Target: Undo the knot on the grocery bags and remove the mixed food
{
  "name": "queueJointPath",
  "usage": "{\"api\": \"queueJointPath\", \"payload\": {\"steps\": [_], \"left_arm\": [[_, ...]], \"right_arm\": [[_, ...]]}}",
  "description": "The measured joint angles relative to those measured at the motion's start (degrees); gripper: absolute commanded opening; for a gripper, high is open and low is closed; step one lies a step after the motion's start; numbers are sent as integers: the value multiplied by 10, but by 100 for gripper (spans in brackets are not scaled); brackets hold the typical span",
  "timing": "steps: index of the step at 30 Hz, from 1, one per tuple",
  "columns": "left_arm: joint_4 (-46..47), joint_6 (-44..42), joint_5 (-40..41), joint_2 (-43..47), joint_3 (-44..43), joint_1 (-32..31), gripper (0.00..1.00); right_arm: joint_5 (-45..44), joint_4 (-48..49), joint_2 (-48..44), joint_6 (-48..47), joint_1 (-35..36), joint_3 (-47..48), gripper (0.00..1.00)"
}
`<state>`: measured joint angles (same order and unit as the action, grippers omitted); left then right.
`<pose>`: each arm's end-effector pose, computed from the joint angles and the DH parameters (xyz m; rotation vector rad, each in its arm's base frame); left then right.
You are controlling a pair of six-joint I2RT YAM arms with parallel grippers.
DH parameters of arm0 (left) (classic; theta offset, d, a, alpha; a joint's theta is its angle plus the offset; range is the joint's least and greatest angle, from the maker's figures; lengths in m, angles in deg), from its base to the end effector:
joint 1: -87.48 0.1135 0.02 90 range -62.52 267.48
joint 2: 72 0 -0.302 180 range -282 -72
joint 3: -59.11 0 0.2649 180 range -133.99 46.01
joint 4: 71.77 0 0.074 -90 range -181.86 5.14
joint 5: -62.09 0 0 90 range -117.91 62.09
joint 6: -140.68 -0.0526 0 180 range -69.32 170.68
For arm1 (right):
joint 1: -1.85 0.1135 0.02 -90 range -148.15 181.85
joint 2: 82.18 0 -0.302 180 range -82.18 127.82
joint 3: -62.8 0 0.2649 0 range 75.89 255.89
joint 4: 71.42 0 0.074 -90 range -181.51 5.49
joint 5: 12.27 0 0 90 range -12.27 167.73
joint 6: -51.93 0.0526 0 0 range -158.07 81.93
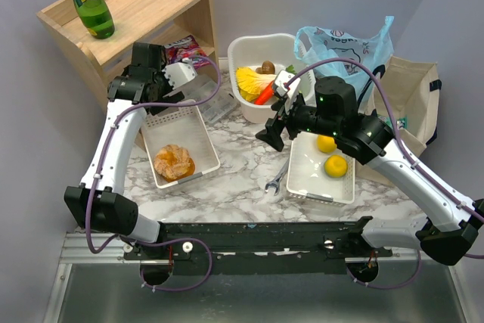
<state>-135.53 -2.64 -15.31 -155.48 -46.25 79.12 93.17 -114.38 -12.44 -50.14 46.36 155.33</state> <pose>0.3231 -0.0359 0.4286 1.1131 2.0919 0.6455 0.1875 0.2040 0.4564 -1.0885 1.6325 0.6351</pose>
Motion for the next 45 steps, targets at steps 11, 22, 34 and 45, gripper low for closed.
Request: {"api": "queueJointPath", "payload": {"steps": [11,22,34,45], "left_arm": [[-23,-2,-24,0,18,7,98],[13,-4,-3,-31,-3,17,98],[-59,31,-125,100,18,-108,99],[-67,115,-179,82,12,-165,99]], "right_arm": [[0,-3,11,-3,0,2,97],[-30,-37,18,-1,-16,42,97],[-33,-118,72,64,-145,183,96],[-109,-171,3,83,-437,178,72]]}}
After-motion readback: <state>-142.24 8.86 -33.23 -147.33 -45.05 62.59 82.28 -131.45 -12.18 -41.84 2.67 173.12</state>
